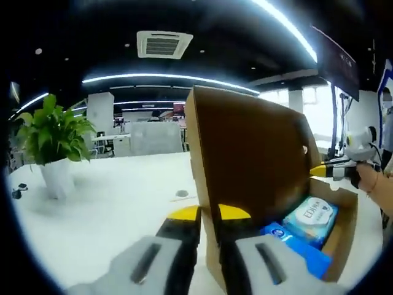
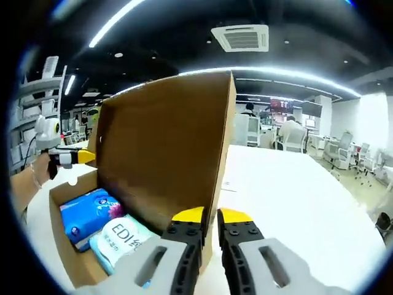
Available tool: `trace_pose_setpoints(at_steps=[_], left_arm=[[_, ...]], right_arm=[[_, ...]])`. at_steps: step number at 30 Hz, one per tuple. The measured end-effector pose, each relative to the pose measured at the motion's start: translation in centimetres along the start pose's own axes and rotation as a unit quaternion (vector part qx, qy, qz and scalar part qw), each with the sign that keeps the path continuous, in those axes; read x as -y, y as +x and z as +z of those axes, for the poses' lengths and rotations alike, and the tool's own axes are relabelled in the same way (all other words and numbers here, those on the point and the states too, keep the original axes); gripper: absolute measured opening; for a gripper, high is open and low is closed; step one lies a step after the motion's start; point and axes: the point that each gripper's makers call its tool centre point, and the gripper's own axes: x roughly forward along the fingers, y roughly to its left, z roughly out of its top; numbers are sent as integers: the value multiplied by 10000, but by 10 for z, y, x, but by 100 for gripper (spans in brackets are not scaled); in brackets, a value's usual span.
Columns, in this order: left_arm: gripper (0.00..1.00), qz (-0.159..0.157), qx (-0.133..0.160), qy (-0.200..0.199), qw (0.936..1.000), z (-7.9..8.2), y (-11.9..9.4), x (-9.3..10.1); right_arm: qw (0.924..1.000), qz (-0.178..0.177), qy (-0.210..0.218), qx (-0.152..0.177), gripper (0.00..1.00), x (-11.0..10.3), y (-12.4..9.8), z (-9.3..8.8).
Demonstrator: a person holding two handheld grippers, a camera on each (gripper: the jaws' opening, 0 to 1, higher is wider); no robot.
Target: Operate the shoe box by opening the lid, removing the specified soft item, and placing it in the target area until the item is outside and the box remains undamaged.
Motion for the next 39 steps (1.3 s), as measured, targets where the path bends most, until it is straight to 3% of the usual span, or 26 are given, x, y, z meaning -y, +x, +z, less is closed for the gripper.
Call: trace_pose_setpoints(at_steps=[7, 11, 15, 17, 19, 23, 25, 30, 32, 37, 39], left_arm=[[10, -93, -34, -51, 9999, 1, 1, -1], [9, -141, 117, -43, 9998, 0, 0, 0], [7, -107, 279, -546, 9981, 1, -3, -2], [6, -57, 269, -466, 9985, 1, -2, -2], [6, 120, 171, -110, 9997, 0, -3, -2], [6, 179, 154, -37, 9997, 0, -2, -1], [6, 143, 235, -139, 9995, -1, -3, -3], [6, -164, 726, -894, 9932, -2, -7, -5], [6, -190, 664, -829, 9942, -2, -8, -5], [5, 40, 788, -346, 9963, -5, -13, -1], [5, 58, 787, -327, 9963, -5, -14, 0]], right_arm=[[9999, 75, 96, 70, 13, 3, 1, 4], [9984, -17, -467, 305, 12, 1, -1, 6], [9977, -88, -386, 550, 5, -1, -3, 6], [9983, -79, -263, 522, 4, 1, -3, 6], [9987, -47, -216, 467, 4, 2, -2, 6], [9994, 57, -258, 217, 4, 0, 0, 5], [9992, 95, -343, 201, 4, -1, 0, 4], [9985, 215, -291, 417, 5, -3, -2, 2], [9979, 281, 17, 586, 4, -3, -1, 2], [9957, 380, -60, 844, 5, -5, -6, 0], [9951, 408, -95, 891, 6, -6, -8, -2]])
